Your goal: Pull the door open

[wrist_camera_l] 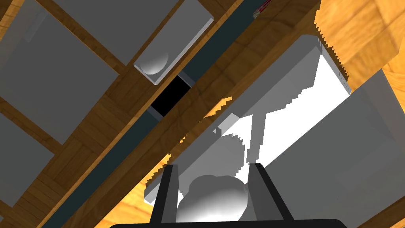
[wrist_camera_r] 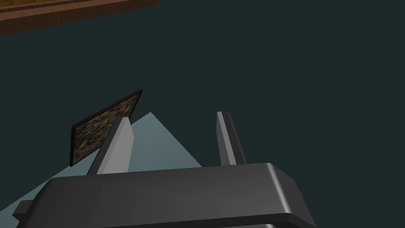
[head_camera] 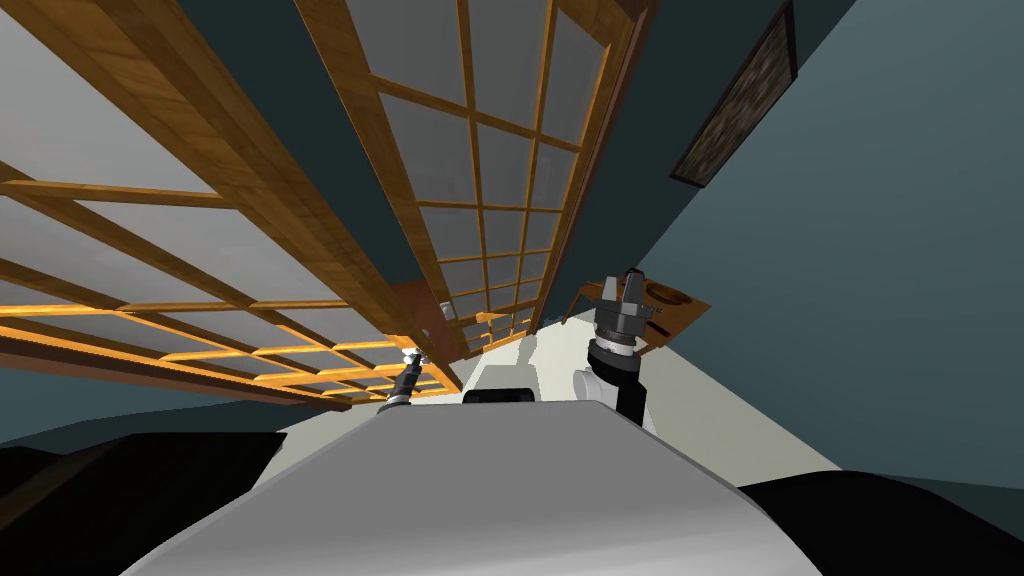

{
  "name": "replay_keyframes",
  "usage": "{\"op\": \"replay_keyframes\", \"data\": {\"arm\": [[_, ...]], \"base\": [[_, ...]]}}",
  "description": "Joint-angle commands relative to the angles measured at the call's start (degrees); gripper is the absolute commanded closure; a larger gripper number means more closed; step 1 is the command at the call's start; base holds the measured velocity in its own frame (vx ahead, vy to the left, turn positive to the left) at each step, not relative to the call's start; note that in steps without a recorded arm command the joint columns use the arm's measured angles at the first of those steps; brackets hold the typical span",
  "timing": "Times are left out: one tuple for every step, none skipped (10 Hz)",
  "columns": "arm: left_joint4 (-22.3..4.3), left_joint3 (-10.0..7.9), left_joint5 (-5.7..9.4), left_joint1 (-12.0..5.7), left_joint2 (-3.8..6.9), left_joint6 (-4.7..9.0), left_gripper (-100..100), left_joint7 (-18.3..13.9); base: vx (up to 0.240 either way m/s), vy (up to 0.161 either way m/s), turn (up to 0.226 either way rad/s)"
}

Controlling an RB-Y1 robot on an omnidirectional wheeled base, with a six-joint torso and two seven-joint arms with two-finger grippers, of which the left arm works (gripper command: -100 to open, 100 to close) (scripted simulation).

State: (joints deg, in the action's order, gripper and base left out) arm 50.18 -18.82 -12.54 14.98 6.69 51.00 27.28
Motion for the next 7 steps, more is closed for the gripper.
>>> {"op": "replay_keyframes", "data": {"arm": [[-0.6, -0.53, 0.59, -0.21, 0.59, 0.57, 100, -2.0], [-0.6, -0.17, 0.93, -0.19, 0.77, 0.57, 100, -4.0], [-0.6, -0.17, 0.93, -0.19, 0.77, 0.57, 100, -4.4], [-0.7, 0.21, 1.28, -0.19, 0.95, 0.57, 100, -6.7], [-0.7, 0.61, 1.65, -0.20, 1.15, 0.56, 100, -8.1], [-0.7, 0.61, 1.65, -0.20, 1.15, 0.56, 100, -9.1], [-0.7, 1.01, 2.03, -0.22, 1.34, 0.56, 100, -11.0]], "base": [[-0.024, 0.001, 0.000], [-0.025, 0.005, -0.006], [-0.023, 0.002, -0.006], [-0.029, 0.003, -0.006], [-0.035, 0.008, -0.016], [-0.023, 0.001, -0.005], [-0.015, -0.002, -0.014]]}}
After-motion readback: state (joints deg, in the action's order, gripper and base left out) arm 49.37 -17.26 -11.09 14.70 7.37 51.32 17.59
